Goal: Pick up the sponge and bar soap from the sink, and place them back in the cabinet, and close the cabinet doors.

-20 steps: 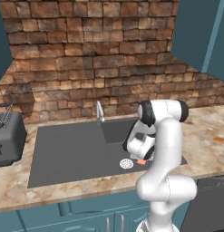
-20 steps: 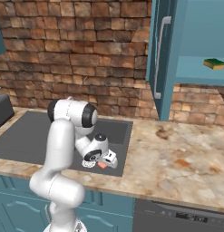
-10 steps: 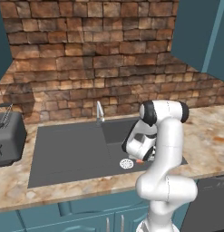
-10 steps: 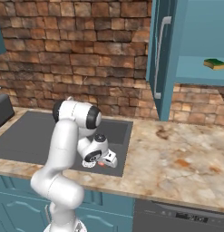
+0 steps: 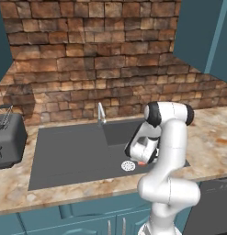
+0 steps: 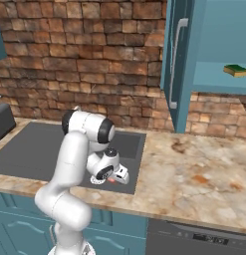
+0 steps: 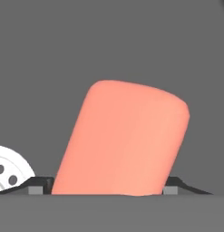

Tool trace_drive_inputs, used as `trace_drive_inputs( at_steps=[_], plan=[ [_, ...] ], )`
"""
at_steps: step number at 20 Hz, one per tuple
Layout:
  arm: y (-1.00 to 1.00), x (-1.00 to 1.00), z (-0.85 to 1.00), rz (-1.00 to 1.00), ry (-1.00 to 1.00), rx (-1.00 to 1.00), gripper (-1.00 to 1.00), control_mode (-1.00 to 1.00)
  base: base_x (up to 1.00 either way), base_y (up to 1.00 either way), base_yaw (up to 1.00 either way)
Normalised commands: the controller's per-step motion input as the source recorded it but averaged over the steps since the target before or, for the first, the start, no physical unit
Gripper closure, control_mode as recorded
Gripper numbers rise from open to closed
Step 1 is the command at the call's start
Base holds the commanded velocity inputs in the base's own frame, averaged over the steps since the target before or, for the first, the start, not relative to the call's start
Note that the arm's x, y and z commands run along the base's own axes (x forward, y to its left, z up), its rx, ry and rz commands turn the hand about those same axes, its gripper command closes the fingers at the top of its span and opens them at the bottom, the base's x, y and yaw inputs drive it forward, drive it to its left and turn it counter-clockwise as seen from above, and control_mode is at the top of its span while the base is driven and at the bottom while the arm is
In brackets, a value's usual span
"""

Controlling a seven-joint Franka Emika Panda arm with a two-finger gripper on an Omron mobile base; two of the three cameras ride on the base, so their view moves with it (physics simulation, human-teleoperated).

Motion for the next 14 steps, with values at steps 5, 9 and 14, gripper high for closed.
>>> trace_drive_inputs(
  at_steps=[5,9,14],
  plan=[
    [0.00,0.22,-0.02,0.00,-0.07,-0.01,1.00,-1.00,0.00,0.00,0.00],
    [0.00,0.04,0.12,0.00,-0.21,-0.04,1.00,-1.00,0.00,0.00,0.00],
    [-0.01,-0.23,0.57,0.00,-0.20,-0.05,1.00,-1.00,0.00,0.00,0.00]
  ],
)
